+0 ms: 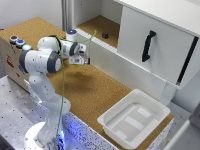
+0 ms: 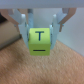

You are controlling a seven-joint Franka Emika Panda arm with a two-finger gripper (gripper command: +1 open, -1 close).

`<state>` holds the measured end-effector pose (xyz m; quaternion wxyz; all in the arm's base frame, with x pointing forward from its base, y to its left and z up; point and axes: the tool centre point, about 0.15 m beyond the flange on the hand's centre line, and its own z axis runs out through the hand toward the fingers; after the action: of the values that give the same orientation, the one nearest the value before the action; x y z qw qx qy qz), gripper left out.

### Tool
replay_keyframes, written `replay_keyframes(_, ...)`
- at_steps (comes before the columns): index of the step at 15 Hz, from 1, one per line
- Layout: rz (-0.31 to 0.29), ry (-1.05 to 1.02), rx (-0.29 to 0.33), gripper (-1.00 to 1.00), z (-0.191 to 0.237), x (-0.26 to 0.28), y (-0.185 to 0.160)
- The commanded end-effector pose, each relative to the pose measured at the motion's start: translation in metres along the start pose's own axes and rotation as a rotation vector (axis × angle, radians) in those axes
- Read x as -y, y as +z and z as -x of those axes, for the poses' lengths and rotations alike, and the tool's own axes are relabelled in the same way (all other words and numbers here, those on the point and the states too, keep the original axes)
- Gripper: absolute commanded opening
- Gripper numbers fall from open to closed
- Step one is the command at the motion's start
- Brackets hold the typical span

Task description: Place the yellow object on top of the drawer

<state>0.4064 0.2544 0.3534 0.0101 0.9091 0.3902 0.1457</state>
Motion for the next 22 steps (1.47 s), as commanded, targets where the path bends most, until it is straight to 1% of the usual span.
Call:
replay_keyframes(1,-0.065,-0.173,-0.059,-1.0,-0.022,0.046,-0.109)
replay_keyframes(2,-0.079,-0.228,-0.075,-1.0,-0.026,0.06,-0.124)
replay_keyframes(3,-0.118,-0.319,-0.083,-1.0,-0.03,0.078,-0.136)
replay_keyframes(4,-0.113,-0.402,-0.077,-1.0,-0.035,0.093,-0.139)
replay_keyframes(5,-0.127,-0.456,-0.068,-1.0,-0.04,0.107,-0.142)
replay_keyframes(8,-0.206,-0.608,-0.041,-1.0,-0.055,0.144,-0.155)
replay_keyframes(11,-0.243,-0.763,-0.035,-1.0,-0.064,0.182,-0.168)
replay_keyframes(13,-0.268,-0.834,-0.024,-1.0,-0.07,0.199,-0.169)
replay_keyframes(14,-0.265,-0.875,-0.022,-1.0,-0.074,0.208,-0.168)
replay_keyframes(16,-0.278,-0.919,-0.021,-1.0,-0.086,0.217,-0.161)
replay_keyframes(18,-0.281,-0.921,-0.034,-1.0,-0.107,0.218,-0.157)
replay_keyframes(19,-0.263,-0.921,-0.036,-1.0,-0.116,0.219,-0.153)
replay_keyframes(20,-0.265,-0.906,-0.037,-1.0,-0.124,0.22,-0.148)
replay_keyframes(22,-0.26,-0.905,-0.039,-1.0,-0.134,0.221,-0.136)
